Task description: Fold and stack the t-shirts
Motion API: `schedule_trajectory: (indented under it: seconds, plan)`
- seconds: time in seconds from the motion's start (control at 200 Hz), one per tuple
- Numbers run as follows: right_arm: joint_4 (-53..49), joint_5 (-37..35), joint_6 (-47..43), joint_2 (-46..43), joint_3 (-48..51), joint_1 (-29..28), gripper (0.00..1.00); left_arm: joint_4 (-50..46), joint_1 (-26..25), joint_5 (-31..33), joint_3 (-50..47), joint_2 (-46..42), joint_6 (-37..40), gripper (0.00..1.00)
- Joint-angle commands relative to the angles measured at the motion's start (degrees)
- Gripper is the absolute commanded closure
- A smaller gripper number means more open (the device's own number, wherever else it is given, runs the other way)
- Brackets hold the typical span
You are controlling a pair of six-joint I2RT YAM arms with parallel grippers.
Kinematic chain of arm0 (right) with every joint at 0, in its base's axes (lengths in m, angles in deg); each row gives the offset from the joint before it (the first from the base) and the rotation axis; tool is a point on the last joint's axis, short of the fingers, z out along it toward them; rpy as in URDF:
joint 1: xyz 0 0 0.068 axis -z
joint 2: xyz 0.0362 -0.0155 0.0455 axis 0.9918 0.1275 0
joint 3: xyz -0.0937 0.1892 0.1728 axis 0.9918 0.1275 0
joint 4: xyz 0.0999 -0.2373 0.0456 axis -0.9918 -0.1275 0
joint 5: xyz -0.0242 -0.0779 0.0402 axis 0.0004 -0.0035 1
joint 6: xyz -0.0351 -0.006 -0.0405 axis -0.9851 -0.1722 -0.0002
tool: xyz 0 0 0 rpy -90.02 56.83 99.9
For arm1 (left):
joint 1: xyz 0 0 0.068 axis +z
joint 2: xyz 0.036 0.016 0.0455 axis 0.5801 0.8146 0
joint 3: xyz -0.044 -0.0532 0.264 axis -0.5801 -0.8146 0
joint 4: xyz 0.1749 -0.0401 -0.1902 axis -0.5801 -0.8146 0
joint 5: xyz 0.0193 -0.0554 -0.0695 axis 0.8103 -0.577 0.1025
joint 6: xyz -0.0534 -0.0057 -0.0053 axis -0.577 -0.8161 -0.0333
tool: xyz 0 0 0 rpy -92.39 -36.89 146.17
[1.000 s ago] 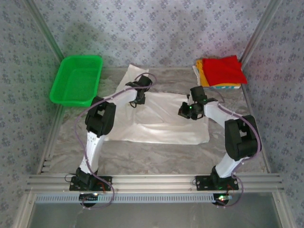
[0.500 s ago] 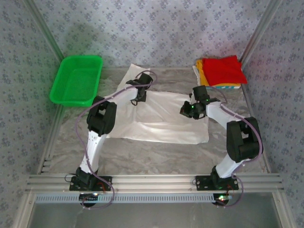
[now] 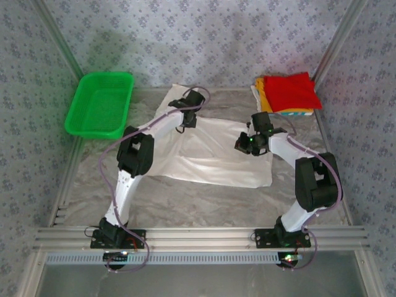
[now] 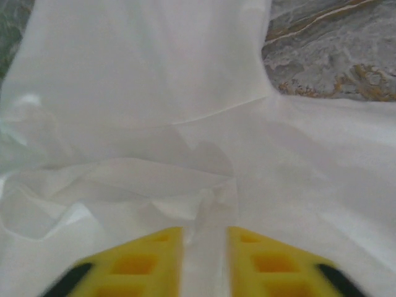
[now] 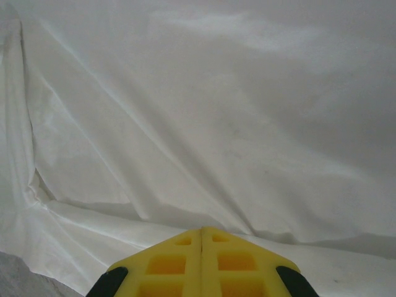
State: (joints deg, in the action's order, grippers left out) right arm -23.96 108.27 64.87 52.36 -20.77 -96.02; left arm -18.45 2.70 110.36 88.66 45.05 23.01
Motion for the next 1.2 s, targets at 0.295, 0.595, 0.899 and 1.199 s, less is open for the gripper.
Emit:
schedule_trajectory:
  seconds: [0.295,0.595,0.899,1.199]
  plan:
    - [-2.74,-1.43,-2.38,-0.53,-0.78,-0.08,0.94,21.08,5.9,-8.88,-38.62,-33.63,-5.9,0.57]
    - [-3.98,-6.63,-2.08,3.94,-1.85,-0.64,1.0,22.53,15.29,-14.81,-62.84,-45.33,-15.63,0.6]
    - [-3.82,-10.31,-1.93,9.48,-3.2,-5.3,1.0,22.5,15.26,-16.59,-75.38,-49.68,-21.46,0.62]
    - [-1.33,-9.29,1.02,7.38,7.39,-4.56,1.0,16.6,9.17,-17.27,-89.44,-62.78,-31.55,0.6]
